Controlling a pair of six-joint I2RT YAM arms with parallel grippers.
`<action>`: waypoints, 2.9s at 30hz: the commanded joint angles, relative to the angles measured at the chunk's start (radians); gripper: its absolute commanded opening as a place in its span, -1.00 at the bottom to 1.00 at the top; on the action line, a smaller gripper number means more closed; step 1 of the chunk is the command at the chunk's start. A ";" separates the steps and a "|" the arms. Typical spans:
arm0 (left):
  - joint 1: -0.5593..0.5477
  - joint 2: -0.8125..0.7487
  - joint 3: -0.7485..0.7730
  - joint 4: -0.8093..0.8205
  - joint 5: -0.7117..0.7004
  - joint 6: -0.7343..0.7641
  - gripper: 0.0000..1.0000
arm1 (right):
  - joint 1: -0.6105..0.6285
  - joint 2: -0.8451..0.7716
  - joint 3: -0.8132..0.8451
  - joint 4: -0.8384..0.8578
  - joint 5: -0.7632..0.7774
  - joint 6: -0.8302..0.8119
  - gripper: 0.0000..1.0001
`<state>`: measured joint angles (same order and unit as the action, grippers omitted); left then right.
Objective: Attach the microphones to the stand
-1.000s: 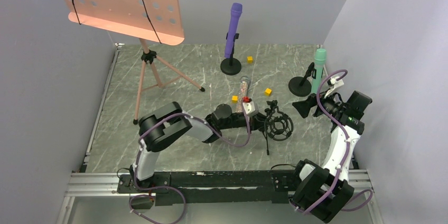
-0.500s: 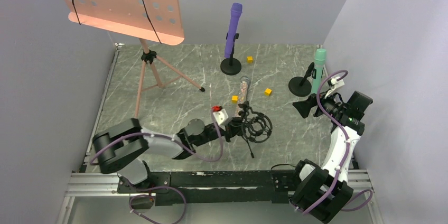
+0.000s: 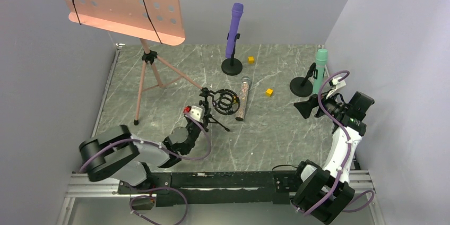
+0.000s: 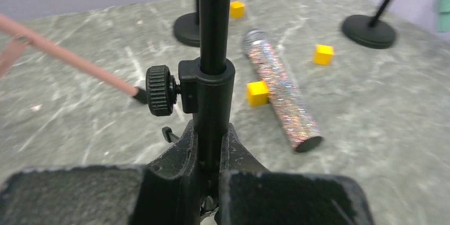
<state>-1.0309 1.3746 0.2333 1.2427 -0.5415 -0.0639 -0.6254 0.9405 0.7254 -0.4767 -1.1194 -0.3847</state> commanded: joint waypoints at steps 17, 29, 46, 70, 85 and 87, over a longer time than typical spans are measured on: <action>0.045 0.162 -0.109 0.350 -0.040 -0.122 0.36 | -0.004 0.019 0.020 0.002 -0.062 -0.017 0.99; 0.043 -0.396 -0.130 -0.427 0.139 -0.240 0.99 | 0.004 0.031 0.037 -0.047 -0.091 -0.071 0.99; 0.046 -1.087 -0.112 -1.185 0.204 -0.295 0.99 | 0.221 0.082 0.066 -0.112 0.012 -0.157 0.99; 0.046 -1.023 -0.037 -1.269 0.188 -0.190 0.99 | 0.601 0.345 0.279 -0.177 0.200 -0.213 0.99; 0.046 -0.980 -0.033 -1.250 0.172 -0.210 0.99 | 0.792 0.503 0.331 -0.023 0.261 -0.047 0.99; 0.046 -0.985 -0.037 -1.251 0.172 -0.215 0.99 | 0.807 0.512 0.334 0.012 0.291 -0.007 0.99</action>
<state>-0.9871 0.3904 0.1688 -0.0341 -0.3565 -0.2691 0.1566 1.4429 1.0100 -0.5667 -0.8879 -0.4839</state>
